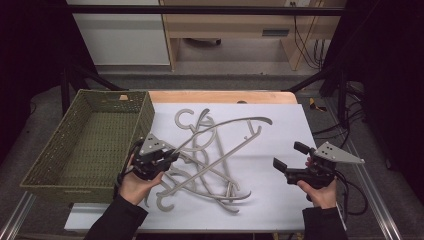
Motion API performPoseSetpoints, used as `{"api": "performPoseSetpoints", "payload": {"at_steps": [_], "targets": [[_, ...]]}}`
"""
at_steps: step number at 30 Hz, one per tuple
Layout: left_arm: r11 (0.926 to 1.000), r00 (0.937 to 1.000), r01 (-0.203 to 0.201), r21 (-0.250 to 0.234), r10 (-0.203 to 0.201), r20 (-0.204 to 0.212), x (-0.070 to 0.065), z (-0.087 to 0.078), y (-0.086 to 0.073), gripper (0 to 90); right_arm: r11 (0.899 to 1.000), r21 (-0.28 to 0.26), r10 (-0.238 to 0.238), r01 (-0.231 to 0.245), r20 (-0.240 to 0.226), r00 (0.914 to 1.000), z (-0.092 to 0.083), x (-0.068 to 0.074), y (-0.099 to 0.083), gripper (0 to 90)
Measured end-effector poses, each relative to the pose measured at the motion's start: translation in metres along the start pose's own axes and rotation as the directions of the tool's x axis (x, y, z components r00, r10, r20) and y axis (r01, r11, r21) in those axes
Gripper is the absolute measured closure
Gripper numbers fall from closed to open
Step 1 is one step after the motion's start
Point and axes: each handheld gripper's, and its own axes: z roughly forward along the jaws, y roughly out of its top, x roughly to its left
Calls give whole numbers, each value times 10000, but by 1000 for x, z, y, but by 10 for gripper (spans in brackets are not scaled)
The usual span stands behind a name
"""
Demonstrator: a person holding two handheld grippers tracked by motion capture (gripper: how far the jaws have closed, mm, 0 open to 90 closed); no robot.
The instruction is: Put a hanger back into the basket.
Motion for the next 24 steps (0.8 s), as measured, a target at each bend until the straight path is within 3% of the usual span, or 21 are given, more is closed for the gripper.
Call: {"api": "performPoseSetpoints", "payload": {"at_steps": [11, 18, 24], "targets": [[9974, 9968, 334, -643, -378, -700, 26, -34, 4, 815, 10000, 57, 18, -18, -10, 10000, 1, -1, -1, 26], [9944, 9915, 421, -968, -536, -1186, 41, -52, 7, 815, 10000, 96, 14, -14, -13, 10000, 3, 0, -2, 26], [9906, 9851, 459, -1287, -663, -1586, 63, -69, 11, 815, 9999, 172, -2, 1, 48, 10000, 4, 0, -2, 26]]}}
